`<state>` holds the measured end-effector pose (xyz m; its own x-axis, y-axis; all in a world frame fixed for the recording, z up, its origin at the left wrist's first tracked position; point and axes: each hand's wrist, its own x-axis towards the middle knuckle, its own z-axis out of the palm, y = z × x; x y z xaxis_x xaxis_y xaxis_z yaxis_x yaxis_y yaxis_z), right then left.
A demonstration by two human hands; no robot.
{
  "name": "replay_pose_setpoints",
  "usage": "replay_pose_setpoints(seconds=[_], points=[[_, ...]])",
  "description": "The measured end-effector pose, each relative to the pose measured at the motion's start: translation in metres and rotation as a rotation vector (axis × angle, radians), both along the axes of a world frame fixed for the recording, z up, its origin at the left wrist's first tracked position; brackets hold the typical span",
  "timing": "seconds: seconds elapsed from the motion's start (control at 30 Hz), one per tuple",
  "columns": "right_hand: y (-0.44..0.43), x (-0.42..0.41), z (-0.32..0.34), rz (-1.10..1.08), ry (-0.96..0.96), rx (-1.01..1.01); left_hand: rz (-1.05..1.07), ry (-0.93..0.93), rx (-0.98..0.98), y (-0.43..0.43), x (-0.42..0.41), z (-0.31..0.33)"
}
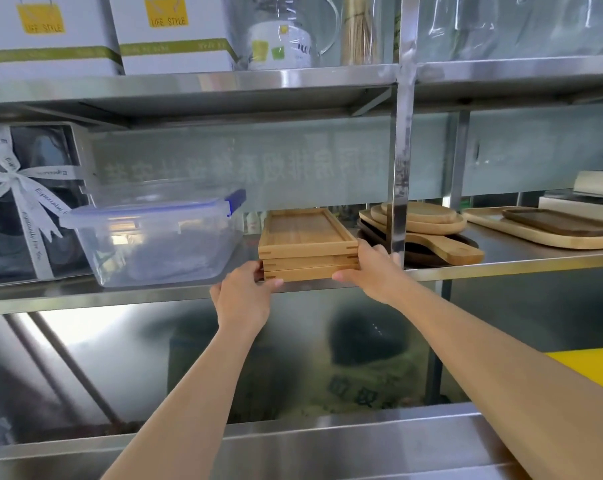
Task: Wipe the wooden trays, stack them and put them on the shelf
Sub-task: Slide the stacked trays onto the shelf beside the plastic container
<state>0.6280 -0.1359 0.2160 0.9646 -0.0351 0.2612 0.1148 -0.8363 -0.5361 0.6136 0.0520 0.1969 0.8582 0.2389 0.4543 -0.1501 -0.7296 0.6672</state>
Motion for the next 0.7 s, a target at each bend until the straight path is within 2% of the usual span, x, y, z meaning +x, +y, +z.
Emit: replay_pose_setpoints(seconds=[0.07, 0.2, 0.27, 0.37, 0.43, 0.57, 0.7], points=[[-0.004, 0.004, -0.003, 0.085, -0.006, 0.109, -0.081, 0.016, -0.023, 0.003, 0.001, -0.001], [-0.01, 0.003, -0.007, 0.253, -0.016, 0.447, -0.339, -0.064, -0.271, 0.012, -0.002, 0.0], [-0.01, 0.002, -0.007, 0.288, -0.056, 0.571, -0.351, -0.114, -0.332, 0.012, -0.001, 0.001], [-0.008, 0.0, -0.007, 0.232, -0.133, 0.476, -0.285, -0.138, -0.353, 0.006, 0.001, 0.002], [-0.007, -0.001, -0.007, 0.209, -0.158, 0.481, -0.247, -0.15, -0.331, 0.001, 0.002, 0.003], [-0.005, -0.003, -0.004, 0.192, -0.152, 0.488, -0.176, -0.177, -0.222, -0.003, 0.003, 0.003], [-0.005, -0.001, -0.005, 0.161, -0.138, 0.394, -0.176, -0.189, -0.251, -0.005, 0.002, 0.002]])
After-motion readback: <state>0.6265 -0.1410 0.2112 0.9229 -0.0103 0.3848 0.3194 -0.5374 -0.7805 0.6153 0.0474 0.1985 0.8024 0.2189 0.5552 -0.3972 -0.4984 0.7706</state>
